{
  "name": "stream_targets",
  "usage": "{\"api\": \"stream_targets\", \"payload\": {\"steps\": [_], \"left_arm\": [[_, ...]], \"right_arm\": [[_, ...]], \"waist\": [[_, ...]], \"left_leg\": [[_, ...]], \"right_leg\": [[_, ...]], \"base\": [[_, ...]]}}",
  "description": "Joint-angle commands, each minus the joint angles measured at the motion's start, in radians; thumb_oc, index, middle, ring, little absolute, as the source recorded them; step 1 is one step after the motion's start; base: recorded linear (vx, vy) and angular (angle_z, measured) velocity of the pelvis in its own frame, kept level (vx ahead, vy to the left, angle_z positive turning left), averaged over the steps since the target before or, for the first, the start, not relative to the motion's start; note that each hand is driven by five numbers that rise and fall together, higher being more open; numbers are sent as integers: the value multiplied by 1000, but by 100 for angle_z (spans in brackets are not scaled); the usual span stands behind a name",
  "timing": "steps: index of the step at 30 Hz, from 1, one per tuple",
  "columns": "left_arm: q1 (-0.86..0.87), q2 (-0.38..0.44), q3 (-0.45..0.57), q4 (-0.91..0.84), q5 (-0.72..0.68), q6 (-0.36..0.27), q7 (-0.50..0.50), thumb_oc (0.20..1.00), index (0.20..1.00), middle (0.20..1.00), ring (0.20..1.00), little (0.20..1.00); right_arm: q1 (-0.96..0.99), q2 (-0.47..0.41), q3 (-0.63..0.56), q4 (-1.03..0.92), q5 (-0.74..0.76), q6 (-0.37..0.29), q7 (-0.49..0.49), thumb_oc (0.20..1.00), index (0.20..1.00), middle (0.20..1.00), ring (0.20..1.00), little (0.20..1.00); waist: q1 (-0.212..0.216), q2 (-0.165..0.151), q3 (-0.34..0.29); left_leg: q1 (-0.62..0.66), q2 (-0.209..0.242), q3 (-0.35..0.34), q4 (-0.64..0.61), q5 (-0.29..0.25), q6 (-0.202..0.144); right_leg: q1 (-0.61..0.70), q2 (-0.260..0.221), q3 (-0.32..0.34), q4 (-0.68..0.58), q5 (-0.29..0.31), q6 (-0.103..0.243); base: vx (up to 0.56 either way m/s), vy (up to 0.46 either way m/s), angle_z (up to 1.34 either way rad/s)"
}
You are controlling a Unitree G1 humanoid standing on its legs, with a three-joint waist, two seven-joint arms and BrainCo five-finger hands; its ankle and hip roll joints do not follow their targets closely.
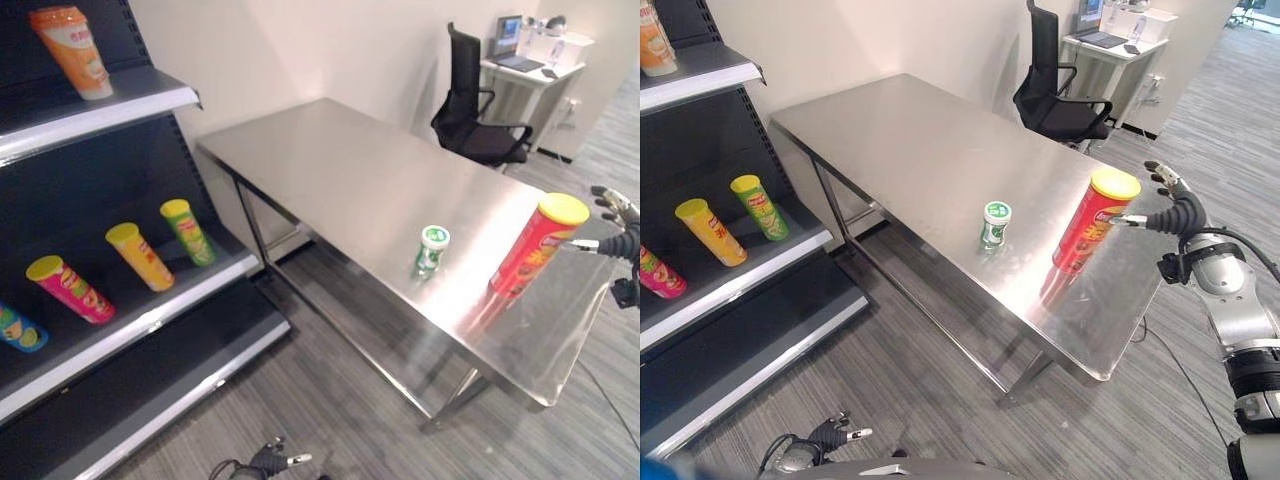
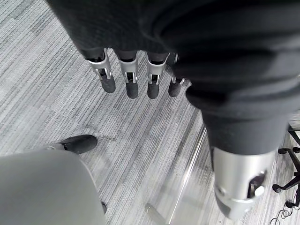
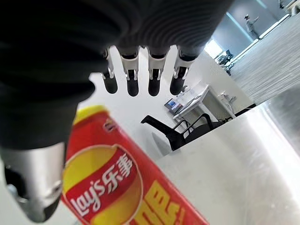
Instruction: Put the goods on the table back onto the shelves and tidy them up.
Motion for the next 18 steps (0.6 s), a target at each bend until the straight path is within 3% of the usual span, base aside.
{"api": "stream_targets", "payload": {"steps": [1,18], "left_arm": [[-20,8,-25,35,-18,-21,13,1000,1000,1000,1000,1000],[-2,6,-21,22,-47,-22,15,1000,1000,1000,1000,1000]], "right_arm": [[-118,11,21,47,37,-39,-28,1000,1000,1000,1000,1000],[-171,28,76,93,3,-25,-38,1000,1000,1000,1000,1000]], "waist": [[54,-31,-16],[72,-29,-10]], "left_leg": [[27,78,34,47,-98,-60],[23,75,22,38,-90,-63]], "right_leg": [[-3,-47,-8,71,-81,47],[0,-46,-28,71,-85,46]], "base": [[0,0,0],[1,-1,4]]}}
